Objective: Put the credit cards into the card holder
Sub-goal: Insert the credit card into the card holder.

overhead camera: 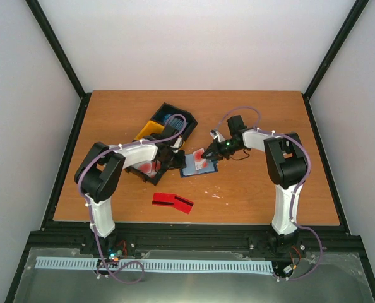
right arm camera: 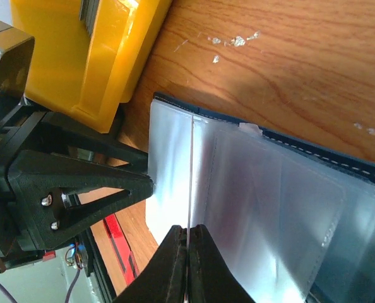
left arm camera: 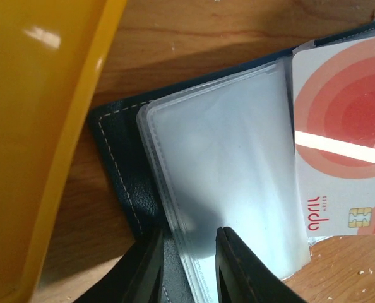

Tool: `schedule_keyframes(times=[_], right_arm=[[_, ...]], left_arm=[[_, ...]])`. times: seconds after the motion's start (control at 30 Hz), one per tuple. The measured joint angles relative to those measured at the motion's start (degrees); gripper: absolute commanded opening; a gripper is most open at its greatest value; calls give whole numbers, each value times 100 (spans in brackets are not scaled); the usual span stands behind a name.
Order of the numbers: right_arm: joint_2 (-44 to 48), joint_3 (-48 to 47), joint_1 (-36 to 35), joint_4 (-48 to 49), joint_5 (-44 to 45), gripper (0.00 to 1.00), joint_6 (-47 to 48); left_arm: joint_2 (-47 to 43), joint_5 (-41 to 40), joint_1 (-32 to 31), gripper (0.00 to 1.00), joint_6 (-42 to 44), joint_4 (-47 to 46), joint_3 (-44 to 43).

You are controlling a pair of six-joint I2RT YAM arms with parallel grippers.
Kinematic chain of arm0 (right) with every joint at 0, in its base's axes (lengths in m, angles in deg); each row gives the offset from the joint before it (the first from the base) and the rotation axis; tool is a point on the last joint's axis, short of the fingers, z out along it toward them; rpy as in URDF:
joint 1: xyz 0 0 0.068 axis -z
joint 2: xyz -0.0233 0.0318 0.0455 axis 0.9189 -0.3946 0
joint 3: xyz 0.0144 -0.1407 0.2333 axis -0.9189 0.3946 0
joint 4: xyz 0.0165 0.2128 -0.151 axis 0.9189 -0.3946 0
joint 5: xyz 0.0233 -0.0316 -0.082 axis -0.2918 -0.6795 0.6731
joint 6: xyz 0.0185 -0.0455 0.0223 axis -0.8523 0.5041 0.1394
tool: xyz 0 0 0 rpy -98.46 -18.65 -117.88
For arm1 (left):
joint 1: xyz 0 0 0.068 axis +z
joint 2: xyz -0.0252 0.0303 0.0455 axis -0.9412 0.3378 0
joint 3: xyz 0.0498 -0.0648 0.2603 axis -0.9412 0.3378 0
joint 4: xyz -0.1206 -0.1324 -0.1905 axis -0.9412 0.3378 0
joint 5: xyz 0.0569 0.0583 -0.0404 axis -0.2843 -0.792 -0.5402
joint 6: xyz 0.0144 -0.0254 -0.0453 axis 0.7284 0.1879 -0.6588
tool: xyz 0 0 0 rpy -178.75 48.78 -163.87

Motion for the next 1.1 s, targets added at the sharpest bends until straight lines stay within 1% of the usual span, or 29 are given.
schedule_keyframes(times=[0.13, 0.47, 0.67, 0.83, 0.93, 1.1], right_arm=[[-98, 0, 0, 74, -92, 3, -20], [-197, 114, -24, 306, -295, 3, -197], [-223, 348, -146, 796, -544, 3, -638], [-234, 367, -273, 1054, -509, 3, -946], [-234, 426, -319, 1202, -433, 6, -1106], [-236, 474, -463, 1261, -208, 20, -1178]], left_arm=[[13, 2, 0, 20, 13, 15, -4], [35, 9, 0, 18, 15, 13, -9], [37, -2, 0, 16, 15, 17, -11], [37, -2, 0, 15, 15, 28, -11], [37, -2, 0, 16, 15, 28, -11], [37, 0, 0, 19, 15, 28, -11]])
